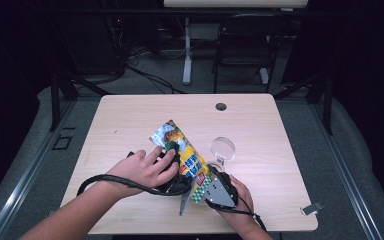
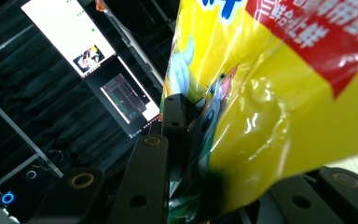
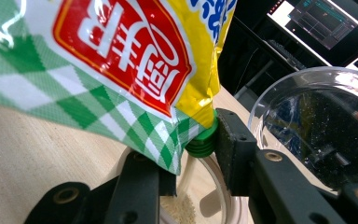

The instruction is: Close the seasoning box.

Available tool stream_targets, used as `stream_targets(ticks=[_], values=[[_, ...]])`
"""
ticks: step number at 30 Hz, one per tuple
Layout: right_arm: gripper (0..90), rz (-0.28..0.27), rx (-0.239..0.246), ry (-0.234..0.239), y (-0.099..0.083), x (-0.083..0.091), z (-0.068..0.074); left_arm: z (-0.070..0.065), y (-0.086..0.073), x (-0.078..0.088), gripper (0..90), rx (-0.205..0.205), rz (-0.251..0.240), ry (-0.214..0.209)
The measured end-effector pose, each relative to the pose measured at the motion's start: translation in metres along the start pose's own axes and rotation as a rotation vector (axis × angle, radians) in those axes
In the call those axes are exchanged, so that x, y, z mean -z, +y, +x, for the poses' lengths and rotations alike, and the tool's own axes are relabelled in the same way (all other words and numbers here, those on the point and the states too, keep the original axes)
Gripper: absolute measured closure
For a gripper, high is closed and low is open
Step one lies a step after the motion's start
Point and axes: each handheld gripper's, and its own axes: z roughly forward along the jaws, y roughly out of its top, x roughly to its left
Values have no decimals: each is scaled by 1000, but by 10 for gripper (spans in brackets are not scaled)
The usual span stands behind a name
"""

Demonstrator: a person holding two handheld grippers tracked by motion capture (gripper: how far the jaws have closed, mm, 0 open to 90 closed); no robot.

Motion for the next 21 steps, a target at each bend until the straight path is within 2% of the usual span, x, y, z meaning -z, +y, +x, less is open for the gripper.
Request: stream_targets(ticks=[21], values=[[706,1,-7,9,0,0,0,1,0,1,796,-9,4,0]])
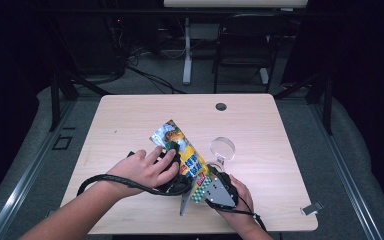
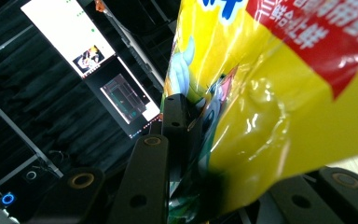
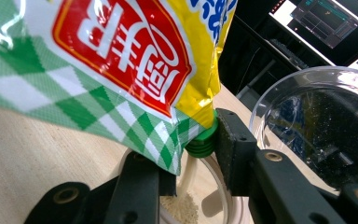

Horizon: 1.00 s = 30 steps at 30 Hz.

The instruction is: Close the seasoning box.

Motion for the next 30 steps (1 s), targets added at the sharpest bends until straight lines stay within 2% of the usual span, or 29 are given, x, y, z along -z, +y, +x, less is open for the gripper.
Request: stream_targets(ticks=[30], values=[[706,4,-16,15,-1,-1,0,0,1,-1,796,-4,-4,-3]])
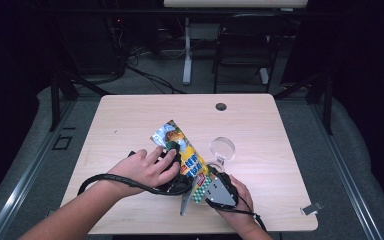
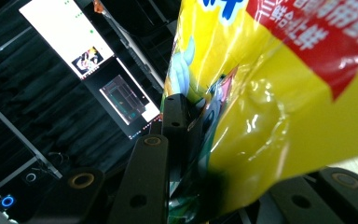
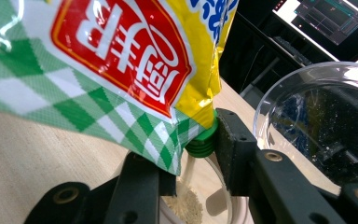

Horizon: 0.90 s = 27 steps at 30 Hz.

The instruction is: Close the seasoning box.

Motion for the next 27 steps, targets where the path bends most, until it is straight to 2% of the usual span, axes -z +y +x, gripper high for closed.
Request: stream_targets(ticks=[27], values=[[706,8,0,5,-1,-2,1,-1,2,1,798,-16,-1,1]])
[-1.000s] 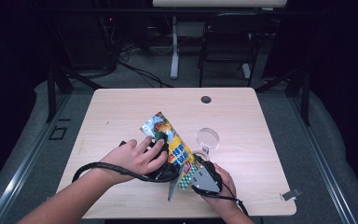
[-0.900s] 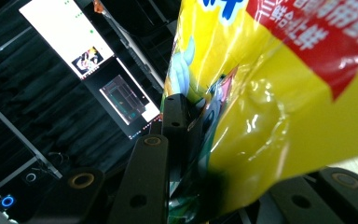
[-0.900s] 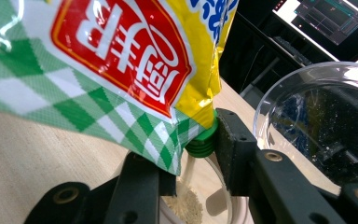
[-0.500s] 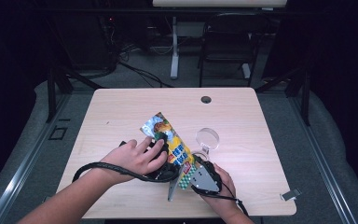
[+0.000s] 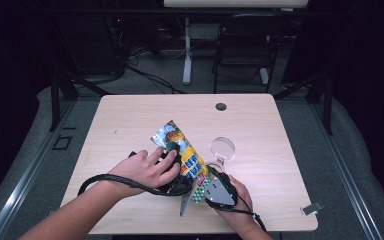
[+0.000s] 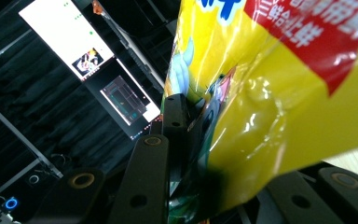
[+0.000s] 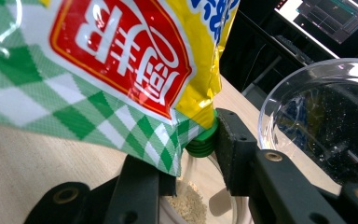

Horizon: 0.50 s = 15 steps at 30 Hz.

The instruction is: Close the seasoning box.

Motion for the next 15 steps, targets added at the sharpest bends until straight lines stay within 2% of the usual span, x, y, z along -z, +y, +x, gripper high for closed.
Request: stream_targets(ticks=[15], values=[[705,2,3,-3,0,-1,0,0,1,1,797,-6,1,16]])
